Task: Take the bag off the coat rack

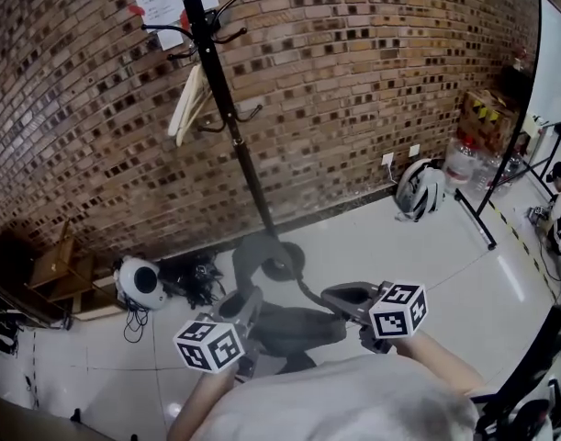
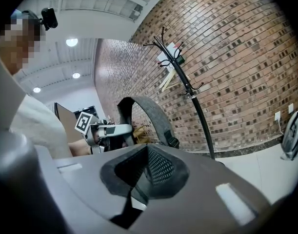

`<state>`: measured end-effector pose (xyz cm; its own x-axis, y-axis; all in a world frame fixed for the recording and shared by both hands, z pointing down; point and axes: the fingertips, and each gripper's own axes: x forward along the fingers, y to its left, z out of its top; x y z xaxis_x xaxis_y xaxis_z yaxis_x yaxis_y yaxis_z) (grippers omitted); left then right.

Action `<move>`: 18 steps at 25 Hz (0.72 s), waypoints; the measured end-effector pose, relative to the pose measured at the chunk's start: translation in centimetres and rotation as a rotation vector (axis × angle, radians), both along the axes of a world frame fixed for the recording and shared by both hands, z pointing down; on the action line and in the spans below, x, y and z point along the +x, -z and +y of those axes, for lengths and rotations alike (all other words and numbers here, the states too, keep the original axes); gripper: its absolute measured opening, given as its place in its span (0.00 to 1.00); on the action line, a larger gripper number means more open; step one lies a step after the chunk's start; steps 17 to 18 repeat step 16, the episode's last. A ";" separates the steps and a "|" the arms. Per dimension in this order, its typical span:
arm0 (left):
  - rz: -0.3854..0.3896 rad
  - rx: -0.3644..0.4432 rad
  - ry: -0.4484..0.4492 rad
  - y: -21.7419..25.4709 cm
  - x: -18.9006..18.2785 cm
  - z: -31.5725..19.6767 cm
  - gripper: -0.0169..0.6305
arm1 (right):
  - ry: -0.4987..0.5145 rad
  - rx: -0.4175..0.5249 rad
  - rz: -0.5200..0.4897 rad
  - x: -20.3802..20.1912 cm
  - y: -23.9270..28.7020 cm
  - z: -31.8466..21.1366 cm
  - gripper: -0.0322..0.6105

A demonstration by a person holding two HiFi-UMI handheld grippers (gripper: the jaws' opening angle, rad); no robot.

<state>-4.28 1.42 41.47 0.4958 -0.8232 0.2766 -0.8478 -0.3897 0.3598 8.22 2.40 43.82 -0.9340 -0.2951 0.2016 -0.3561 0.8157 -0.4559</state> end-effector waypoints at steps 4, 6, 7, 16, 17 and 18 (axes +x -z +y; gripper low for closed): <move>0.006 0.008 0.003 0.6 -0.2 -0.9 0.11 | -0.009 -0.005 0.005 0.4 0.1 -0.1 0.05; 0.006 0.010 -0.008 0.6 0.3 -1.4 0.11 | -0.021 -0.004 0.006 0.9 0.2 -0.3 0.05; 0.005 0.010 -0.015 0.5 0.6 -1.6 0.11 | -0.027 -0.004 0.005 1.2 0.2 -0.4 0.05; 0.022 -0.014 -0.027 -0.8 0.2 -1.9 0.11 | -0.041 -0.003 -0.003 1.0 -0.7 -0.4 0.05; 0.022 -0.014 -0.027 -0.8 0.2 -1.9 0.11 | -0.041 -0.003 -0.003 1.0 -0.7 -0.4 0.05; 0.022 -0.014 -0.027 -0.8 0.2 -1.9 0.11 | -0.041 -0.003 -0.003 1.0 -0.7 -0.4 0.05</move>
